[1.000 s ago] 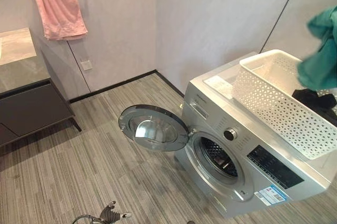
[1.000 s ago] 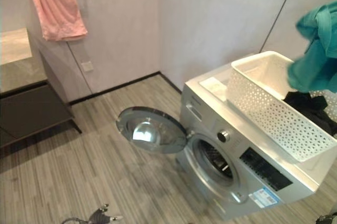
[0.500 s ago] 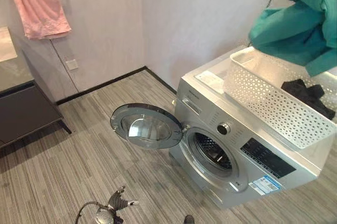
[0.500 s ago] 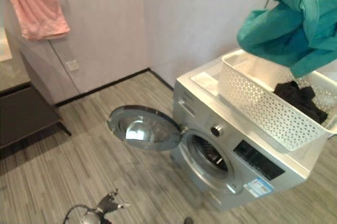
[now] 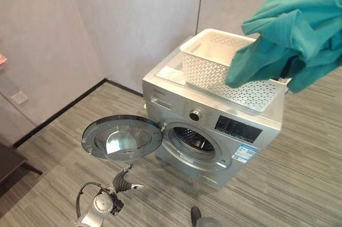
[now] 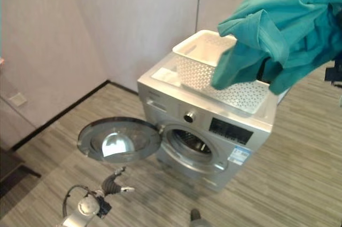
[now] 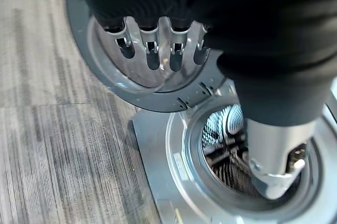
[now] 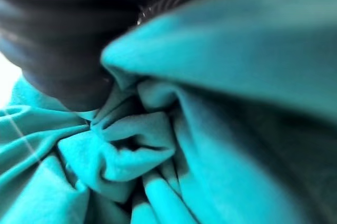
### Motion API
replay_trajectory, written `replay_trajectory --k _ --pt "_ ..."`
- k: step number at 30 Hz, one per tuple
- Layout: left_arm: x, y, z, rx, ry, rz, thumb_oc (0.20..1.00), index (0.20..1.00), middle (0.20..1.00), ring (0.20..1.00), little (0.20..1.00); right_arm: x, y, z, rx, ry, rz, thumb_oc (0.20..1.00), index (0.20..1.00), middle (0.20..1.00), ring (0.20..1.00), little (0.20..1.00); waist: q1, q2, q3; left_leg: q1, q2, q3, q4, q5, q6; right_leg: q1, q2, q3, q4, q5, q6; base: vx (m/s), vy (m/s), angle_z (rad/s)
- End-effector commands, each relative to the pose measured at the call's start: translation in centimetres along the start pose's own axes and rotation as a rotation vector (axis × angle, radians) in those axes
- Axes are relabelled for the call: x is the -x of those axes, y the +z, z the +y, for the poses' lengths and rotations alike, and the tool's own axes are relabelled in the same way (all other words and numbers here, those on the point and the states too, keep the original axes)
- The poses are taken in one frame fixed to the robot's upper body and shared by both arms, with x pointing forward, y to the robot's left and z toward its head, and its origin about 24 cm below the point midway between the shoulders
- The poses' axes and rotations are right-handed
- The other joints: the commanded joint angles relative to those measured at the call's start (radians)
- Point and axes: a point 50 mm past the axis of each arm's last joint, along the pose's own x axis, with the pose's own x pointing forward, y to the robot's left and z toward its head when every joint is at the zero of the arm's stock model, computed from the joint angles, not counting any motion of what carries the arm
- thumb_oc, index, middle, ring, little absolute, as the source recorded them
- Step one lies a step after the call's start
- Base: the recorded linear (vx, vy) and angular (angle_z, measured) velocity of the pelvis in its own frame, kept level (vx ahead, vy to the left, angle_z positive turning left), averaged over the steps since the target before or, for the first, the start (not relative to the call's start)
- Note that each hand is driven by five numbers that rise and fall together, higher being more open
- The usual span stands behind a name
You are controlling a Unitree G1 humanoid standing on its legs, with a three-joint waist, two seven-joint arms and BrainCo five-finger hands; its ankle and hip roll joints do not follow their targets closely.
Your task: Grab the laundry basket,head to the washer,open it,put in the laundry and shut it.
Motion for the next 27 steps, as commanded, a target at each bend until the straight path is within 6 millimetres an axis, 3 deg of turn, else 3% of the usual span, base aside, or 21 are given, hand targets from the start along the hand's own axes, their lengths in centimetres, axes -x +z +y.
replay_trajectory --k 1,2,7,9,11,12,13,15,16,20,23,27 --pt "1.0 -0.3 3.1 -0.068 0.062 -0.045 1.0 1.0 1.0 1.0 1.0 0.5 -0.7 -0.2 -0.082 0.016 0.034 0.2 0.2 0.2 0.2 0.2 0.031 -0.039 -0.08 -0.047 -0.003 -0.102 0.043 -0.131 0.048 -0.081 -0.146 0.048 0.127 0.079 0.128 -0.02 0.042 -0.27" --pt "1.2 0.2 4.3 -0.078 0.093 -0.071 1.0 1.0 1.0 1.0 1.0 2.0 -0.8 0.5 -0.145 0.081 0.062 0.2 0.2 0.2 0.2 0.2 0.014 -0.035 -0.077 -0.041 -0.008 -0.094 0.041 -0.131 0.05 -0.086 -0.142 0.066 0.13 0.087 0.128 -0.02 0.041 -0.16" --pt "1.6 1.3 6.3 -0.12 0.126 -0.129 1.0 1.0 1.0 1.0 1.0 4.3 -0.5 1.9 -0.262 0.187 0.107 0.2 0.2 0.2 0.2 0.2 0.006 -0.039 -0.069 -0.03 -0.015 -0.069 0.038 -0.133 0.052 -0.099 -0.14 0.093 0.123 0.116 0.128 -0.02 0.013 -0.18" --pt "2.3 3.3 8.1 -0.19 0.126 -0.228 1.0 1.0 1.0 1.0 1.0 5.9 0.4 4.2 -0.41 0.325 0.117 0.2 0.2 0.2 0.2 0.2 0.001 -0.037 -0.049 -0.029 -0.017 -0.033 0.051 -0.136 0.051 -0.118 -0.148 0.081 0.107 0.175 0.128 -0.08 -0.018 -0.29" --pt "2.5 5.0 8.9 -0.253 0.11 -0.296 1.0 1.0 1.0 1.0 1.0 6.9 1.3 6.1 -0.519 0.425 0.122 0.2 0.2 0.2 0.2 0.2 0.008 -0.03 -0.03 -0.037 -0.015 -0.017 0.059 -0.135 0.056 -0.131 -0.163 0.034 0.136 0.157 0.128 -0.09 0.0 -0.55" --pt "2.5 5.0 8.9 -0.253 0.111 -0.296 1.0 1.0 1.0 1.0 1.0 6.8 1.3 6.1 -0.519 0.425 0.122 0.2 0.2 0.2 0.2 0.2 0.008 -0.031 -0.031 -0.038 -0.016 -0.016 0.059 -0.134 0.057 -0.132 -0.163 0.035 0.136 0.158 0.128 -0.14 0.012 -0.66" --pt "2.5 6.7 9.4 -0.304 0.09 -0.353 1.0 1.0 1.0 1.0 1.0 7.4 2.7 8.1 -0.624 0.539 0.093 0.2 0.2 0.2 0.2 0.2 0.021 -0.009 -0.008 -0.06 0.005 -0.004 0.073 -0.128 0.056 -0.12 -0.181 -0.057 0.208 0.069 0.093 -0.15 -0.013 -0.56" --pt "2.3 7.8 9.3 -0.334 0.051 -0.389 1.0 1.0 1.0 1.0 1.0 7.8 4.1 10.3 -0.733 0.646 0.069 0.2 0.2 0.2 0.2 0.2 0.046 -0.004 -0.012 -0.094 0.022 0.018 0.09 -0.116 0.049 -0.085 -0.21 -0.139 0.247 0.006 0.072 -0.09 -0.11 -0.33" --pt "1.7 8.8 8.7 -0.346 0.013 -0.411 1.0 1.0 1.0 1.0 1.0 8.3 5.9 12.3 -0.831 0.749 0.046 0.2 0.2 0.2 0.2 0.2 0.092 -0.019 -0.04 -0.115 0.027 0.025 0.099 -0.127 0.033 -0.025 -0.23 -0.182 0.199 0.012 0.093 0.04 -0.155 -0.12" --pt "1.9 9.2 8.0 -0.342 -0.017 -0.44 1.0 1.0 1.0 1.0 1.0 8.5 7.5 13.9 -0.936 0.836 0.021 0.2 0.2 0.2 0.2 0.2 0.121 -0.029 -0.06 -0.129 0.041 0.057 0.094 -0.098 0.016 0.009 -0.223 -0.221 0.106 0.042 0.091 0.02 -0.163 -0.3" --pt "1.6 10.0 6.5 -0.332 -0.084 -0.475 1.0 1.0 1.0 1.0 1.0 9.3 8.6 14.8 -0.999 0.899 0.021 0.2 0.2 0.2 0.2 0.2 0.132 -0.03 -0.069 -0.129 0.056 0.045 0.069 -0.076 -0.004 0.03 -0.203 -0.242 0.06 0.03 0.09 0.08 -0.124 -0.24" --pt "1.4 10.1 5.3 -0.313 -0.099 -0.485 1.0 1.0 1.0 1.0 1.0 9.9 8.5 15.5 -1.003 0.919 0.059 0.2 0.2 0.2 0.2 0.2 0.134 -0.025 -0.069 -0.131 0.071 0.03 0.037 -0.051 -0.023 0.05 -0.179 -0.267 0.013 0.0 0.083 0.04 -0.062 -0.01"
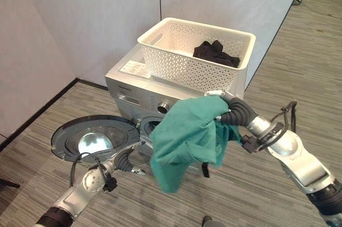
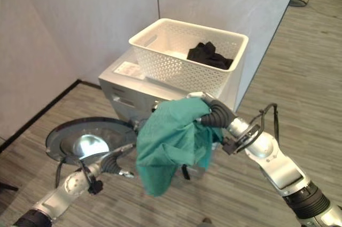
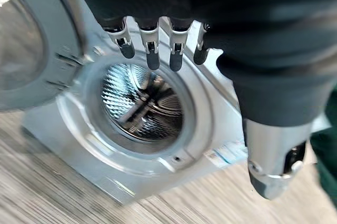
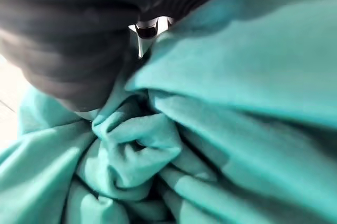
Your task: Grab the laundry basket,head to the washer,open it,put in the laundry and shut it.
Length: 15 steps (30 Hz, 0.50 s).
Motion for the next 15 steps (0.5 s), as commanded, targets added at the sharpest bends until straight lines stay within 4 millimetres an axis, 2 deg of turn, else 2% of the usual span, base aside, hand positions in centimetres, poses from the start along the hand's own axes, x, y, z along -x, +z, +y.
replay_trajectory --k 1,9,15 --pt "-0.2 0.9 1.4 -0.026 0.039 -0.051 1.0 1.0 1.0 1.0 1.0 -1.0 1.4 -0.2 -0.05 -0.042 -0.107 0.2 0.2 0.2 0.2 0.2 0.01 -0.049 -0.068 -0.075 -0.048 -0.082 0.013 -0.095 0.012 0.015 -0.108 -0.043 -0.062 0.068 0.072 0.03 -0.042 0.0" --pt "-1.4 1.6 0.9 0.0 0.075 -0.06 1.0 1.0 1.0 1.0 1.0 -0.3 -0.3 -0.1 -0.015 -0.099 -0.011 0.2 0.2 0.2 0.2 0.2 0.007 -0.043 -0.037 -0.095 -0.037 -0.105 0.003 -0.079 0.005 0.004 -0.092 -0.037 -0.062 0.038 0.058 0.0 -0.013 0.14" --pt "-3.1 4.2 0.9 -0.029 -0.007 -0.144 1.0 1.0 1.0 1.0 1.0 -0.5 -1.0 -0.6 0.091 -0.108 0.049 0.2 0.2 0.2 0.2 0.2 -0.002 -0.035 0.031 -0.14 -0.034 -0.114 0.02 -0.069 0.003 -0.035 -0.087 -0.023 -0.057 0.035 0.052 -0.08 0.001 0.02"
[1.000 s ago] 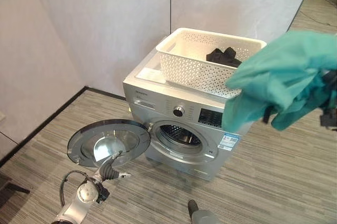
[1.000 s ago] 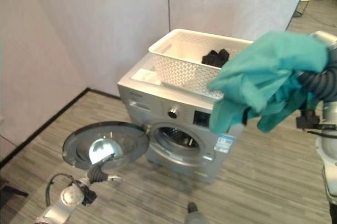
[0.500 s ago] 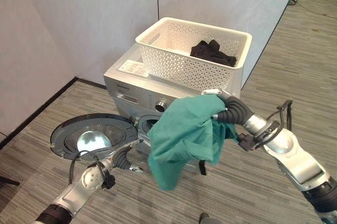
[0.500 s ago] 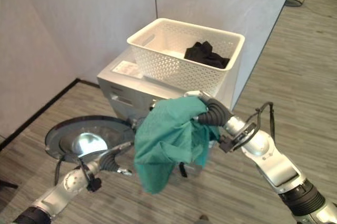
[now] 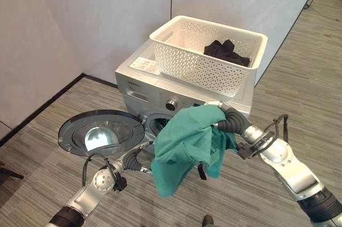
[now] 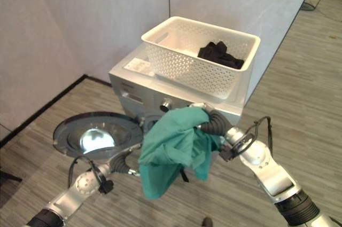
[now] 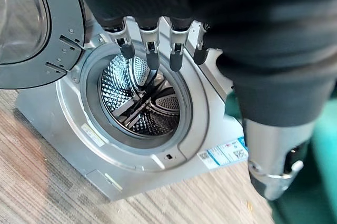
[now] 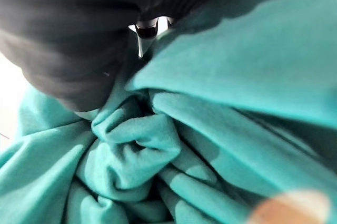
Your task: Grab the laundry basket,head to the washer,open it,put in the laundry and shut it.
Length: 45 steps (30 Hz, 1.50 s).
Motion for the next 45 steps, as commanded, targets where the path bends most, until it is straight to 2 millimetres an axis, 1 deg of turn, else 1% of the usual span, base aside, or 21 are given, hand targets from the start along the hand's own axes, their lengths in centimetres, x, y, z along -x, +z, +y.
replay_trajectory --k 1,2,3,4,5,6,10,14,16,20,23,26,30,31,32,33,35,36,39,42,45 --pt "-2.0 3.5 1.9 -0.088 -0.015 -0.134 1.0 1.0 1.0 1.0 1.0 -1.2 2.7 -2.1 0.104 -0.08 -0.121 0.2 0.2 0.2 0.2 0.2 -0.003 -0.009 0.08 -0.064 0.008 -0.065 0.035 -0.085 0.028 -0.042 -0.052 0.013 0.081 -0.063 0.032 -0.2 -0.004 0.03" --pt "-2.8 4.4 1.7 -0.118 -0.032 -0.158 1.0 1.0 1.0 1.0 1.0 -1.4 2.8 -2.3 0.112 -0.083 -0.123 0.2 0.2 0.2 0.2 0.2 -0.006 -0.01 0.113 -0.091 0.012 -0.068 0.045 -0.078 0.025 -0.066 -0.052 0.02 0.085 -0.059 0.031 -0.16 -0.006 0.04" --pt "-2.9 4.4 1.7 -0.119 -0.032 -0.16 1.0 1.0 1.0 1.0 1.0 -1.4 2.8 -2.3 0.113 -0.084 -0.124 0.2 0.2 0.2 0.2 0.2 -0.005 -0.01 0.113 -0.092 0.012 -0.068 0.046 -0.078 0.025 -0.067 -0.052 0.021 0.086 -0.059 0.031 -0.16 -0.016 0.03" --pt "-3.4 4.8 1.6 -0.129 -0.035 -0.165 1.0 1.0 1.0 1.0 1.0 -1.6 2.8 -2.4 0.127 -0.087 -0.121 0.2 0.2 0.2 0.2 0.2 -0.006 -0.012 0.128 -0.109 0.014 -0.07 0.053 -0.074 0.025 -0.082 -0.05 0.026 0.088 -0.056 0.029 -0.13 -0.016 0.03" --pt "-4.1 5.8 1.5 -0.149 -0.046 -0.193 1.0 1.0 1.0 1.0 1.0 -1.9 3.0 -2.5 0.136 -0.094 -0.126 0.2 0.2 0.2 0.2 0.2 -0.008 -0.015 0.149 -0.134 0.017 -0.073 0.059 -0.066 0.023 -0.104 -0.048 0.033 0.089 -0.052 0.027 -0.13 -0.016 0.0" --pt "-4.1 5.8 1.5 -0.149 -0.046 -0.194 1.0 1.0 1.0 1.0 1.0 -1.9 3.0 -2.6 0.136 -0.095 -0.126 0.2 0.2 0.2 0.2 0.2 -0.007 -0.014 0.149 -0.135 0.017 -0.073 0.059 -0.067 0.023 -0.106 -0.048 0.033 0.09 -0.052 0.027 -0.11 -0.008 -0.01" --pt "-4.8 7.7 1.8 -0.195 -0.049 -0.258 1.0 1.0 1.0 1.0 1.0 -2.3 3.2 -3.0 0.153 -0.113 -0.134 0.2 0.2 0.2 0.2 0.2 -0.006 -0.02 0.183 -0.182 0.025 -0.076 0.079 -0.056 0.019 -0.142 -0.043 0.04 0.094 -0.046 0.022 -0.09 -0.018 -0.01" --pt "-4.9 9.3 2.3 -0.226 -0.033 -0.323 1.0 1.0 1.0 1.0 1.0 -2.4 3.3 -3.3 0.156 -0.136 -0.143 0.2 0.2 0.2 0.2 0.2 -0.001 -0.024 0.208 -0.214 0.032 -0.085 0.101 -0.053 0.014 -0.155 -0.042 0.035 0.093 -0.041 0.018 -0.07 -0.023 0.02" --pt "-4.6 9.7 2.4 -0.238 -0.031 -0.343 1.0 1.0 1.0 1.0 1.0 -2.5 3.3 -3.4 0.155 -0.146 -0.146 0.2 0.2 0.2 0.2 0.2 0.002 -0.025 0.213 -0.22 0.033 -0.085 0.103 -0.052 0.013 -0.158 -0.042 0.032 0.089 -0.039 0.018 -0.04 -0.016 0.09" --pt "-4.0 9.4 2.4 -0.195 -0.012 -0.346 1.0 1.0 1.0 1.0 1.0 -2.2 2.8 -3.5 0.15 -0.179 -0.127 0.2 0.2 0.2 0.2 0.2 0.013 -0.021 0.219 -0.237 0.028 -0.098 0.106 -0.05 0.01 -0.159 -0.044 0.023 0.081 -0.034 0.015 -0.03 -0.008 0.14" --pt "-4.0 9.1 2.1 -0.157 -0.002 -0.334 1.0 1.0 1.0 1.0 1.0 -2.3 2.5 -3.3 0.136 -0.195 -0.118 0.2 0.2 0.2 0.2 0.2 0.017 -0.02 0.22 -0.241 0.026 -0.103 0.105 -0.049 0.01 -0.16 -0.045 0.021 0.077 -0.031 0.014 -0.02 -0.006 0.11" --pt "-3.9 7.6 1.5 -0.062 0.028 -0.268 1.0 1.0 1.0 1.0 1.0 -2.3 1.7 -2.7 0.118 -0.212 -0.085 0.2 0.2 0.2 0.2 0.2 0.025 -0.015 0.221 -0.246 0.022 -0.107 0.104 -0.047 0.011 -0.16 -0.048 0.012 0.074 -0.029 0.012 -0.02 0.001 0.08" --pt "-3.7 6.4 0.5 0.044 0.048 -0.21 1.0 1.0 1.0 1.0 1.0 -2.6 0.5 -2.2 0.096 -0.236 -0.031 0.2 0.2 0.2 0.2 0.2 0.038 -0.009 0.223 -0.25 0.016 -0.119 0.095 -0.04 0.014 -0.157 -0.052 0.002 0.071 -0.029 0.01 0.0 0.0 0.0" --pt "-3.7 6.4 0.5 0.044 0.048 -0.21 1.0 1.0 1.0 1.0 1.0 -2.6 0.5 -2.2 0.096 -0.236 -0.031 0.2 0.2 0.2 0.2 0.2 0.038 -0.009 0.223 -0.25 0.016 -0.119 0.095 -0.04 0.014 -0.157 -0.052 0.002 0.071 -0.029 0.01 -0.01 -0.013 0.06" --pt "-3.9 6.4 -0.2 0.078 0.048 -0.206 1.0 1.0 1.0 1.0 1.0 -2.9 -0.2 -1.7 0.056 -0.26 -0.001 0.2 0.2 0.2 0.2 0.2 0.047 -0.004 0.222 -0.249 0.011 -0.124 0.085 -0.035 0.015 -0.153 -0.056 -0.01 0.072 -0.03 0.009 0.0 -0.01 0.07" --pt "-3.9 6.4 -0.2 0.077 0.048 -0.206 1.0 1.0 1.0 1.0 1.0 -2.9 -0.2 -1.6 0.056 -0.26 -0.001 0.2 0.2 0.2 0.2 0.2 0.046 -0.004 0.222 -0.249 0.011 -0.125 0.085 -0.034 0.015 -0.153 -0.056 -0.011 0.072 -0.03 0.009 0.0 -0.015 0.12" --pt "-4.6 6.6 -1.0 0.103 0.057 -0.197 1.0 1.0 1.0 1.0 1.0 -3.1 -0.8 -0.7 -0.009 -0.278 0.016 0.2 0.2 0.2 0.2 0.2 0.049 -0.003 0.221 -0.247 0.008 -0.131 0.073 -0.029 0.016 -0.149 -0.06 -0.021 0.075 -0.032 0.008 0.0 -0.017 0.24" --pt "-4.6 6.7 -1.0 0.103 0.057 -0.197 1.0 1.0 1.0 1.0 1.0 -3.1 -0.8 -0.7 -0.009 -0.278 0.016 0.2 0.2 0.2 0.2 0.2 0.048 -0.002 0.221 -0.247 0.008 -0.132 0.073 -0.028 0.016 -0.149 -0.061 -0.023 0.075 -0.032 0.008 -0.01 -0.018 0.33" --pt "-5.8 7.1 -1.6 0.133 0.078 -0.185 1.0 1.0 1.0 1.0 1.0 -3.7 -1.0 0.4 -0.084 -0.283 0.014 0.2 0.2 0.2 0.2 0.2 0.048 -0.002 0.225 -0.245 0.005 -0.138 0.05 -0.013 0.017 -0.15 -0.06 -0.033 0.076 -0.033 0.008 -0.02 -0.017 0.21" --pt "-7.1 8.0 -3.0 0.225 0.038 -0.186 1.0 1.0 1.0 1.0 1.0 -4.4 -1.0 1.4 -0.143 -0.276 0.014 0.2 0.2 0.2 0.2 0.2 0.047 -0.001 0.229 -0.245 0.004 -0.143 0.024 0.006 0.016 -0.152 -0.059 -0.049 0.073 -0.031 0.008 -0.02 -0.026 0.07" --pt "-7.9 8.8 -3.2 0.238 0.043 -0.196 1.0 1.0 1.0 1.0 1.0 -4.6 -1.0 2.0 -0.169 -0.267 0.015 0.2 0.2 0.2 0.2 0.2 0.045 -0.001 0.229 -0.242 0.005 -0.146 0.011 0.014 0.015 -0.15 -0.058 -0.058 0.074 -0.032 0.008 0.0 -0.015 0.15"
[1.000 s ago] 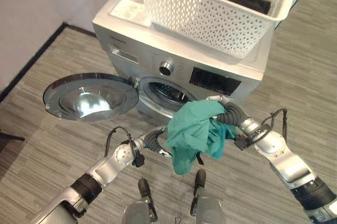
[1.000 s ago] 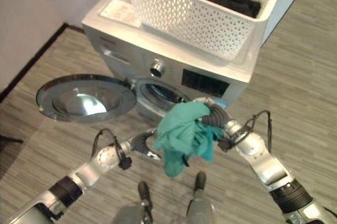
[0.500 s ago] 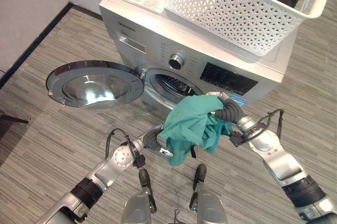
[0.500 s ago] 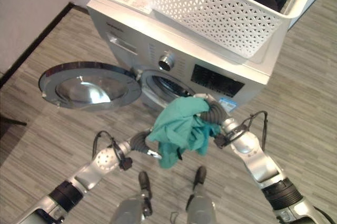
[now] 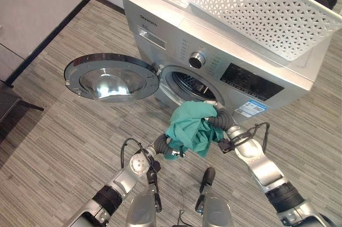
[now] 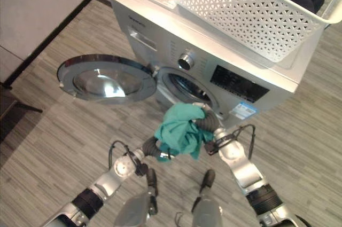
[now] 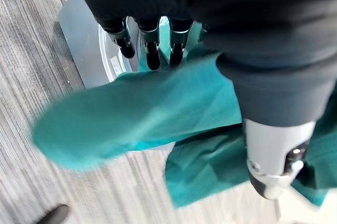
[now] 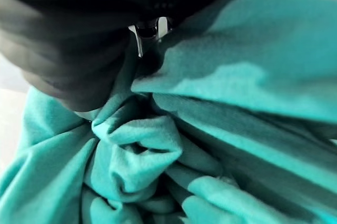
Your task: Grab the laundry basket,head to the washer,open it,put in the laundry and shut it.
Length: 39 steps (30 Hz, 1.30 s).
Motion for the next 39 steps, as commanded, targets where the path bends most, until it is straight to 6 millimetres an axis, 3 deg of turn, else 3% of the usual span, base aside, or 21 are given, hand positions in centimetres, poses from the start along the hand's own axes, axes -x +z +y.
replay_trajectory --k 1,10,14,20,21,22,23,27,32,33,34,39 --pt "-1.4 1.9 -1.3 0.006 -0.017 -0.073 1.0 1.0 1.0 1.0 1.0 -1.1 3.1 0.3 -0.071 -0.009 -0.144 0.2 0.2 0.2 0.2 0.2 0.003 -0.031 -0.044 -0.017 0.008 -0.006 -0.034 -0.045 0.007 -0.042 -0.052 0.063 0.075 -0.063 0.032 0.0 -0.013 0.14" --pt "-2.7 3.5 -2.1 0.156 -0.009 -0.101 1.0 1.0 1.0 1.0 1.0 -1.7 2.8 2.3 -0.148 0.04 -0.115 0.2 0.2 0.2 0.2 0.2 -0.004 -0.038 -0.041 -0.016 0.017 0.002 -0.043 -0.037 0.003 -0.048 -0.047 0.058 0.076 -0.061 0.029 0.0 -0.003 0.01" --pt "-3.8 4.9 -2.4 0.226 0.017 -0.123 1.0 1.0 1.0 1.0 1.0 -2.1 2.9 4.2 -0.197 0.087 -0.102 0.2 0.2 0.2 0.2 0.2 -0.01 -0.04 -0.037 -0.02 0.02 0.003 -0.045 -0.032 0.0 -0.053 -0.044 0.054 0.077 -0.062 0.027 0.0 0.0 0.0" --pt "-4.6 6.1 -2.2 0.22 0.044 -0.151 1.0 1.0 1.0 1.0 1.0 -2.6 3.3 5.7 -0.226 0.132 -0.107 0.2 0.2 0.2 0.2 0.2 -0.013 -0.045 -0.029 -0.028 0.027 0.009 -0.047 -0.026 -0.004 -0.064 -0.04 0.057 0.076 -0.058 0.025 0.0 0.0 0.0" --pt "-4.6 6.1 -2.1 0.225 0.049 -0.151 0.931 0.931 0.931 0.931 0.931 -2.6 3.3 5.9 -0.231 0.135 -0.107 0.2 0.2 0.2 0.2 0.2 -0.013 -0.046 -0.028 -0.029 0.028 0.011 -0.047 -0.025 -0.004 -0.066 -0.039 0.057 0.076 -0.058 0.025 0.0 0.0 0.0" --pt "-4.5 6.1 -2.1 0.252 0.063 -0.153 0.514 0.514 0.514 0.514 0.514 -2.6 3.3 6.1 -0.245 0.137 -0.102 0.2 0.2 0.2 0.2 0.2 -0.012 -0.047 -0.027 -0.03 0.029 0.013 -0.047 -0.025 -0.005 -0.068 -0.039 0.056 0.076 -0.057 0.024 0.05 -0.011 0.0" --pt "-4.5 6.0 -2.0 0.277 0.078 -0.151 0.2 0.2 0.2 0.2 0.2 -2.5 3.2 6.3 -0.251 0.141 -0.098 0.2 0.2 0.2 0.2 0.2 -0.011 -0.045 -0.028 -0.021 0.033 0.006 -0.047 -0.042 -0.013 -0.059 -0.034 0.061 0.077 -0.071 0.033 0.05 -0.014 0.0" --pt "-4.6 5.8 -2.2 0.283 0.077 -0.139 0.2 0.2 0.2 0.2 0.2 -2.7 3.2 6.9 -0.256 0.158 -0.094 0.2 0.2 0.2 0.2 0.2 -0.013 -0.048 -0.025 -0.022 0.037 0.009 -0.047 -0.039 -0.016 -0.061 -0.031 0.061 0.077 -0.07 0.032 0.01 -0.004 0.0" --pt "-4.6 6.0 -2.2 0.152 0.077 -0.158 0.2 0.2 0.2 0.2 0.2 -2.5 2.8 6.8 -0.237 0.165 -0.093 0.2 0.2 0.2 0.2 0.2 -0.014 -0.055 -0.025 -0.036 0.037 0.013 -0.047 -0.022 -0.009 -0.072 -0.032 0.055 0.074 -0.057 0.022 -0.04 -0.015 0.0" --pt "-4.6 5.8 -2.4 0.138 0.075 -0.149 0.2 0.2 0.2 0.2 0.2 -2.5 2.6 6.5 -0.225 0.16 -0.088 0.89 0.89 0.89 0.89 0.89 -0.013 -0.056 -0.025 -0.038 0.037 0.012 -0.047 -0.022 -0.009 -0.073 -0.031 0.053 0.073 -0.057 0.022 0.0 0.0 0.0" --pt "-4.6 5.8 -2.4 0.138 0.075 -0.149 0.2 0.2 0.2 0.2 0.2 -2.5 2.6 6.5 -0.225 0.16 -0.088 1.0 1.0 1.0 1.0 1.0 -0.013 -0.056 -0.026 -0.038 0.037 0.012 -0.047 -0.022 -0.009 -0.073 -0.031 0.053 0.073 -0.057 0.022 0.0 0.0 0.0" --pt "-4.6 5.5 -3.1 0.117 0.068 -0.139 0.2 0.2 0.2 0.2 0.2 -2.3 2.0 5.8 -0.231 0.134 -0.078 1.0 1.0 1.0 1.0 1.0 -0.011 -0.057 -0.023 -0.042 0.039 0.01 -0.047 -0.02 -0.011 -0.074 -0.029 0.048 0.071 -0.057 0.022 0.0 -0.006 0.0"
